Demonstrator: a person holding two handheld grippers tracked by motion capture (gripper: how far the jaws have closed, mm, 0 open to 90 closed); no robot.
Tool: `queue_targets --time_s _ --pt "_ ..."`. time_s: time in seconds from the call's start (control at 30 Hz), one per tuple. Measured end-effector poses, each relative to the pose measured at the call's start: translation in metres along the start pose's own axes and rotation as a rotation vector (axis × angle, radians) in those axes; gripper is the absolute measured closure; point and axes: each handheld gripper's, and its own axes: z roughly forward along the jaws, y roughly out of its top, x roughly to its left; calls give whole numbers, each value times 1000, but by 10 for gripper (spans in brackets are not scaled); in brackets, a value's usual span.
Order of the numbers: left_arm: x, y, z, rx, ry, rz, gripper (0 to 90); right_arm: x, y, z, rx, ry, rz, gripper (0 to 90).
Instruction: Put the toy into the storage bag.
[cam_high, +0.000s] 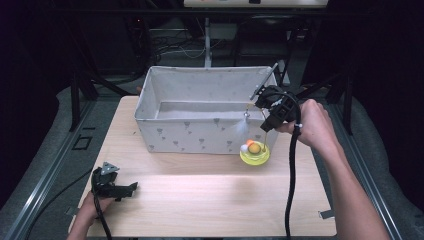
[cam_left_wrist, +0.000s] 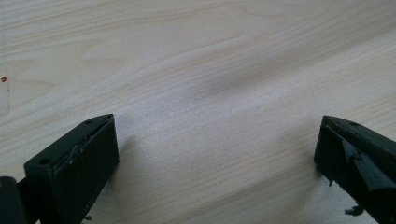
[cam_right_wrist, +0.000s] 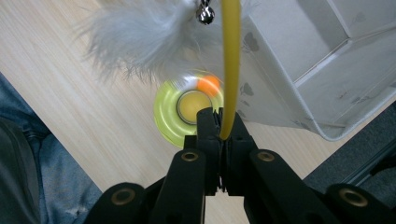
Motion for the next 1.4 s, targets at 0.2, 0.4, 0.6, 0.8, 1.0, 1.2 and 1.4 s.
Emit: queue_targets --time_s 0.2,0.4,0.6,0.8,1.0,1.2,1.4 --pt "0 0 0 4 -2 0 0 -2 4 -12 1 -11 -8 881" --pt "0 0 0 3 -2 -2 0 -2 7 -22 -9 -15 -10 881" --pt "0 0 0 5 -2 0 0 -2 11 -31 -19 -21 -17 881" --pt "0 0 0 3 -1 0 0 -3 15 -45 -29 -35 -20 882" --pt "0 1 0 7 -4 0 0 -4 22 -58 -46 -47 -23 882" --pt "0 1 0 7 -4 0 0 -6 30 -75 -71 -60 -17 882" --pt "0 1 0 6 -5 0 0 -11 40 -89 -83 -79 -10 882"
